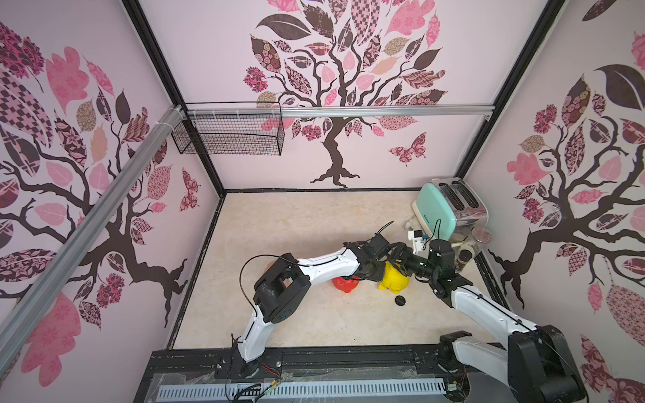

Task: Close piggy banks
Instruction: Turn over the piggy bank at the center of the board.

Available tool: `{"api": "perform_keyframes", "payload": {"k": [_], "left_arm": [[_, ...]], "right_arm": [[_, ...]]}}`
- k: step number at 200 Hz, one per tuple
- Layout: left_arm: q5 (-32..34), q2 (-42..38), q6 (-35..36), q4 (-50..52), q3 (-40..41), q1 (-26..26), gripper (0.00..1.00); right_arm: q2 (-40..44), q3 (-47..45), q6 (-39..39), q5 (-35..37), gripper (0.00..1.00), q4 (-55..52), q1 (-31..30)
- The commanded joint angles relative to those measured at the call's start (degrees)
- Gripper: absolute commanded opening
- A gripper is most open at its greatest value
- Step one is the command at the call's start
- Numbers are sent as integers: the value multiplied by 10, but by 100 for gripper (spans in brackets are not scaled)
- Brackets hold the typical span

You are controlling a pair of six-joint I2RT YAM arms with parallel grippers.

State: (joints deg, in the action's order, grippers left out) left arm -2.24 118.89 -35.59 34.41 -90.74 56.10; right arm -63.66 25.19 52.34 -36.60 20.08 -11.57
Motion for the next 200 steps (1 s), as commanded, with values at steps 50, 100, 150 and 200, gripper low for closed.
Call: {"api": "perform_keyframes", "payload": {"k": [50, 100, 150, 200], "left_arm": [[-9, -26, 8, -25, 9, -2, 29], [-6, -42, 9, -23, 17, -3, 30], [-6, -57, 13, -16, 21, -3, 30], [-2, -83, 14, -16, 34, -3, 30]], "right_arm": [[-4, 43, -23, 27, 94, -60, -27], [-2, 53, -27, 29, 94, -69, -28], [4, 79, -36, 34, 95, -92, -28], [11, 108, -51, 38, 94, -122, -28]]}}
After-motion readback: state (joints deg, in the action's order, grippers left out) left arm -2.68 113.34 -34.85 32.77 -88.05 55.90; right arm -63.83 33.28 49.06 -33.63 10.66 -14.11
